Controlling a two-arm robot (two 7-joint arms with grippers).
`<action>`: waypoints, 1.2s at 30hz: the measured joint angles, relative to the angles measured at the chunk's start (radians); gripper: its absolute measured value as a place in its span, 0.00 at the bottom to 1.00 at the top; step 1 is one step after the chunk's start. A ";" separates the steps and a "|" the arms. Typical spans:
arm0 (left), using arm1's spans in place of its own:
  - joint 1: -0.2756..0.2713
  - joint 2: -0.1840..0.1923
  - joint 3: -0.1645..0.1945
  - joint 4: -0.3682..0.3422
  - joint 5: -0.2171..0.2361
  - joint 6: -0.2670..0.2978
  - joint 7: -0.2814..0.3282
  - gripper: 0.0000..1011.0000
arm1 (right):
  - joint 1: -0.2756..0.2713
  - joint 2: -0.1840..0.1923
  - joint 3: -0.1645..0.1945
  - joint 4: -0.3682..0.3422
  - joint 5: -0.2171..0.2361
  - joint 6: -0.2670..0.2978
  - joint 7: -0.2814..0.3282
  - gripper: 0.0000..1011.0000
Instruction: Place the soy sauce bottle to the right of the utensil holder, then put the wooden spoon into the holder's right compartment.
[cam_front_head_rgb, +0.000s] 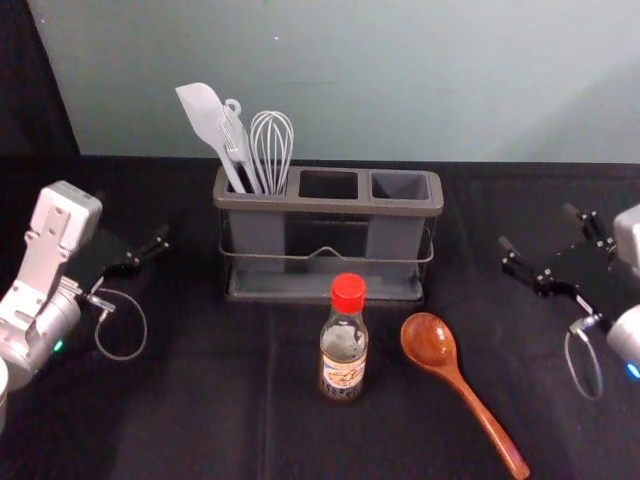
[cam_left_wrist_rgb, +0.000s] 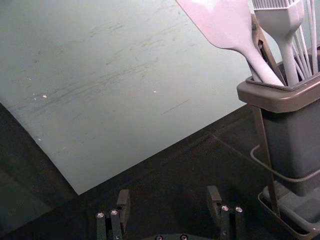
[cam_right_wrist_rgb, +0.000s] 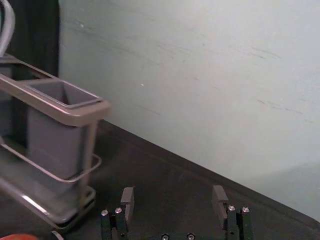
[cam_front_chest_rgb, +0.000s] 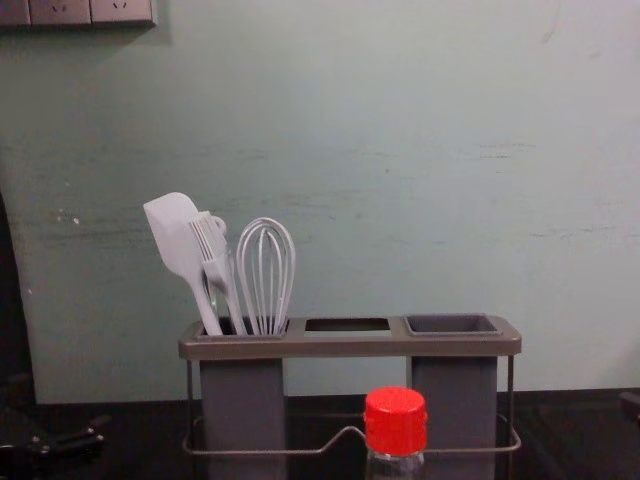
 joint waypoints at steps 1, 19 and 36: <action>0.000 0.000 0.000 0.000 0.000 0.000 0.000 0.99 | 0.000 0.000 0.000 0.000 0.000 0.000 0.000 0.99; 0.000 0.000 0.000 0.000 0.000 0.000 0.000 0.99 | -0.199 0.093 0.122 -0.274 0.187 0.136 0.113 0.99; 0.000 0.000 0.000 0.000 0.000 0.000 0.000 0.99 | -0.111 0.013 0.019 -0.354 0.211 0.609 0.113 0.99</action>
